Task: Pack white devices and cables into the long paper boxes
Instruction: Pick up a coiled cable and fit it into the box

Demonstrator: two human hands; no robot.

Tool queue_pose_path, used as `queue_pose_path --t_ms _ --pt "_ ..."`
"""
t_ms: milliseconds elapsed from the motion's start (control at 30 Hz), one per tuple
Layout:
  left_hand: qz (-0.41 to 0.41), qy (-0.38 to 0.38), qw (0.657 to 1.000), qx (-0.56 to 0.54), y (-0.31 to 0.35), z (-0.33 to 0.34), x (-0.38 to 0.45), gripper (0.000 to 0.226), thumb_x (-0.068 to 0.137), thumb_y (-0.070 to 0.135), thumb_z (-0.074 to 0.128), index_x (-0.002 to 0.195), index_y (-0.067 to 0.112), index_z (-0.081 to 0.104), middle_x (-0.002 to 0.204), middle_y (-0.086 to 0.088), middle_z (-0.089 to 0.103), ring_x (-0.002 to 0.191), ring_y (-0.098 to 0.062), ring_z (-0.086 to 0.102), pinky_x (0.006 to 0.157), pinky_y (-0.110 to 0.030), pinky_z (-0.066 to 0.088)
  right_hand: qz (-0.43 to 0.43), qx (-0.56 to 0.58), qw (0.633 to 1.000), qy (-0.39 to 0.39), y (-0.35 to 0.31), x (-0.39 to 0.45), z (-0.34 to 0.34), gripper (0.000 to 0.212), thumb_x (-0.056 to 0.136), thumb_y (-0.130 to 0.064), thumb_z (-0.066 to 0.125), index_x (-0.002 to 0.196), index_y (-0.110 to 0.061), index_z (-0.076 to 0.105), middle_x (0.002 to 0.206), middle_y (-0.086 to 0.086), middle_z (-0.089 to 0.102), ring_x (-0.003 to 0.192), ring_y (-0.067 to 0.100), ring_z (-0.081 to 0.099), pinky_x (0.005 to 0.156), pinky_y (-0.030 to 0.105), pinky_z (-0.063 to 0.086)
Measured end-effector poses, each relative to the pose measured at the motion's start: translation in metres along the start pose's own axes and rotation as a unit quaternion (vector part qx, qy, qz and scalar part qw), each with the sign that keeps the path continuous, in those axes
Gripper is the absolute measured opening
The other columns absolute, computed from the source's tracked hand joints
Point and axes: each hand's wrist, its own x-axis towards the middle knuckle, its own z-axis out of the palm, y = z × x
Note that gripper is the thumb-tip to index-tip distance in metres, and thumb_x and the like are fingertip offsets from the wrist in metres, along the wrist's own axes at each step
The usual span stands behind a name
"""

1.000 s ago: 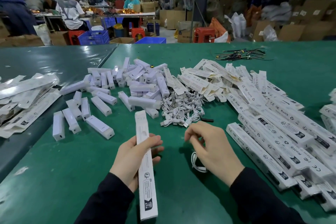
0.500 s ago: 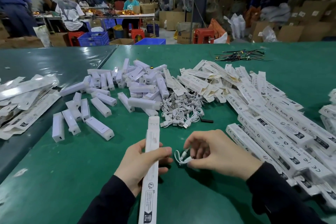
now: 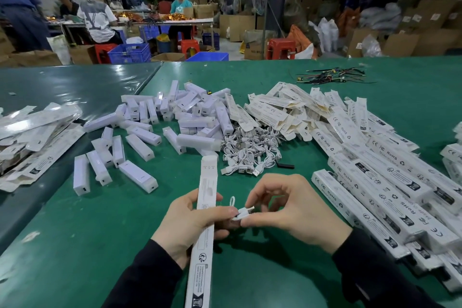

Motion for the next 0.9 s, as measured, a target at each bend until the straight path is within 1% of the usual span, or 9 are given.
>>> queue_pose_path --t_ms 100,167,267,367,433,500,567,700,900 --pt "-0.035 -0.064 0.997 0.03 0.004 0.0 -0.004 0.062 0.041 -0.006 0.088 0.094 0.001 0.056 0.061 -0.013 0.067 0.044 -0.019 0.064 0.036 -0.019 0.045 0.024 0.054 0.997 -0.048 -0.004 -0.001 -0.005 0.026 0.06 -0.009 0.092 0.067 -0.021 0.069 0.11 -0.012 0.065 0.085 0.014 0.064 0.065 0.032 0.045" --pt "-0.048 -0.091 0.994 0.035 0.004 -0.001 -0.005 0.053 0.048 -0.004 0.083 0.094 -0.001 0.058 0.063 -0.015 0.067 0.045 -0.02 0.064 0.035 -0.019 0.043 0.031 0.094 0.99 -0.098 -0.006 -0.002 -0.005 0.027 0.063 -0.002 0.087 0.068 -0.019 0.066 0.115 -0.003 0.07 0.089 0.016 0.067 0.071 0.036 0.046" --pt "-0.049 -0.117 0.991 0.042 0.004 -0.001 -0.006 0.044 0.052 0.004 0.082 0.09 0.0 0.061 0.068 -0.015 0.069 0.051 -0.02 0.067 0.036 -0.018 0.043 0.026 0.171 0.979 -0.106 -0.005 -0.003 -0.005 0.029 0.065 0.008 0.082 0.07 -0.015 0.064 0.098 0.014 0.074 0.079 0.017 0.069 0.075 0.028 0.053" --pt "-0.049 -0.126 0.99 0.033 0.005 0.0 -0.008 0.038 0.056 0.002 0.086 0.084 0.002 0.06 0.068 -0.014 0.069 0.053 -0.02 0.068 0.037 -0.019 0.045 0.026 0.187 0.98 -0.067 -0.005 -0.001 -0.005 0.028 0.063 0.006 0.085 0.073 -0.015 0.07 0.084 0.013 0.075 0.071 0.015 0.068 0.068 0.02 0.054" --pt "-0.055 -0.127 0.99 0.024 0.006 0.001 -0.009 0.034 0.056 0.01 0.08 0.082 0.003 0.06 0.068 -0.016 0.069 0.053 -0.021 0.068 0.038 -0.019 0.046 0.031 0.17 0.985 0.012 -0.003 0.002 -0.007 0.019 0.059 -0.005 0.087 0.072 -0.009 0.074 0.076 0.013 0.075 0.065 0.013 0.067 0.063 0.017 0.052" --pt "-0.061 -0.147 0.987 0.026 0.006 0.0 -0.01 0.032 0.063 0.006 0.085 0.081 0.003 0.06 0.064 -0.017 0.067 0.05 -0.022 0.066 0.037 -0.02 0.046 0.039 0.176 0.976 0.119 0.001 0.005 -0.011 0.016 0.058 -0.014 0.085 0.071 -0.009 0.077 0.072 0.012 0.075 0.062 0.011 0.068 0.058 0.016 0.051" --pt "-0.065 -0.195 0.978 0.043 0.005 0.001 -0.013 0.026 0.067 0.005 0.079 0.082 0.002 0.058 0.06 -0.017 0.064 0.046 -0.022 0.063 0.037 -0.021 0.046 0.041 0.192 0.965 0.176 0.005 0.007 -0.013 0.009 0.065 -0.01 0.083 0.072 -0.012 0.08 0.072 0.01 0.075 0.062 0.011 0.069 0.058 0.015 0.051" --pt "-0.082 -0.284 0.952 0.085 0.002 0.002 -0.016 0.027 0.073 0.005 0.072 0.091 0.001 0.053 0.06 -0.015 0.065 0.046 -0.02 0.063 0.04 -0.022 0.048 0.045 0.208 0.967 0.144 0.007 0.007 -0.007 0.015 0.076 0.002 0.075 0.081 -0.01 0.08 0.076 0.011 0.076 0.064 0.009 0.07 0.061 0.014 0.052" --pt "-0.067 -0.285 0.952 0.085 0.003 0.001 -0.012 0.027 0.07 0.007 0.074 0.088 0.001 0.055 0.057 -0.014 0.063 0.039 -0.016 0.058 0.037 -0.02 0.046 0.045 0.173 0.981 0.076 0.002 0.005 -0.012 0.01 0.069 -0.007 0.079 0.078 -0.008 0.079 0.073 0.013 0.074 0.062 0.01 0.067 0.056 0.016 0.048"
